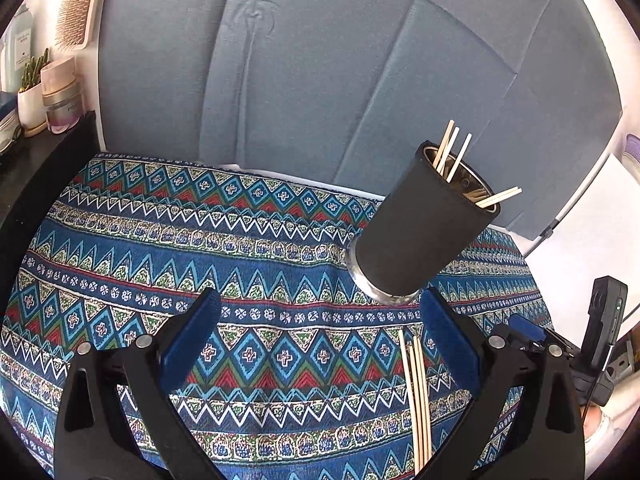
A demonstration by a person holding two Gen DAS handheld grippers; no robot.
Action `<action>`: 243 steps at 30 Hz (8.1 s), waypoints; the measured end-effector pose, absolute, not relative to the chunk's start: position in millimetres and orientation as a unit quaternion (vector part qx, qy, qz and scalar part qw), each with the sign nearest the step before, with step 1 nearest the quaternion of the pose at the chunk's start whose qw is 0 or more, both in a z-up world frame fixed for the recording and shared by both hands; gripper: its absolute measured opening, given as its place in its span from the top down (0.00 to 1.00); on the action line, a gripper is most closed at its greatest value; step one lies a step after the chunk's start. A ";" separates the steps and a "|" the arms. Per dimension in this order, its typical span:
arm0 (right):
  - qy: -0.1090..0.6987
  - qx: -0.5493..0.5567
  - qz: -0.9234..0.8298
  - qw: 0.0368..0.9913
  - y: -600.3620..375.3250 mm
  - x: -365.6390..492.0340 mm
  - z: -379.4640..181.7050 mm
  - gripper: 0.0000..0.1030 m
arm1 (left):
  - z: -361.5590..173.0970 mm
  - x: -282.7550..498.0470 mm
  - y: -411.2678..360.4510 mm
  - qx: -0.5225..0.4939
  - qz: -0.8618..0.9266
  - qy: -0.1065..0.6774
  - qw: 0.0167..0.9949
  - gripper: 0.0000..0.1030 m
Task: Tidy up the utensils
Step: 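Withdraw both open tools from holder down toward the remaining sticks, then close left tool on a wooden stick while right tool grasps another stick, then lift both held sticks up and over the black holder, then drop left tool's stick into holder and open while right tool releases its stick, then withdraw both open tools from holder down toward the remaining sticks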
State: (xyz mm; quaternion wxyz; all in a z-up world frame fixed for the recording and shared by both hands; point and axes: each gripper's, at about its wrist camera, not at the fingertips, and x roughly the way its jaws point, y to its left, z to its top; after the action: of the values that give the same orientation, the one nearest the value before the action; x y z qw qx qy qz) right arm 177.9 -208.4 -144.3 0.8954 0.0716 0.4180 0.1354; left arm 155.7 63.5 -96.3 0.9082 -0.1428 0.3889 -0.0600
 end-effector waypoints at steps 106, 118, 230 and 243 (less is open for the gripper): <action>0.582 0.073 0.090 0.805 -283.7 144.9 -189.0 0.95 | -198.5 174.7 12.5 -0.022 -0.026 0.652 0.757 0.95; 0.547 0.097 0.066 0.829 -312.4 148.2 -144.5 0.95 | -133.6 156.8 80.7 -0.020 -0.027 0.617 0.786 0.95; 0.244 0.056 0.282 0.926 -197.7 286.5 -13.4 0.49 | -6.2 233.3 10.2 -0.116 -0.119 0.259 0.952 0.43; 0.275 0.059 0.243 0.928 -209.6 245.0 -14.5 0.16 | -31.1 197.7 21.1 -0.114 -0.118 0.312 0.936 0.14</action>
State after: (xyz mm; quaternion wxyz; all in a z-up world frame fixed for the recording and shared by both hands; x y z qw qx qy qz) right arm 245.0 -209.6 -14.5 0.9281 0.0593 0.2753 0.2433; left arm 197.7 21.1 -31.1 0.9358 -0.1142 0.3119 -0.1182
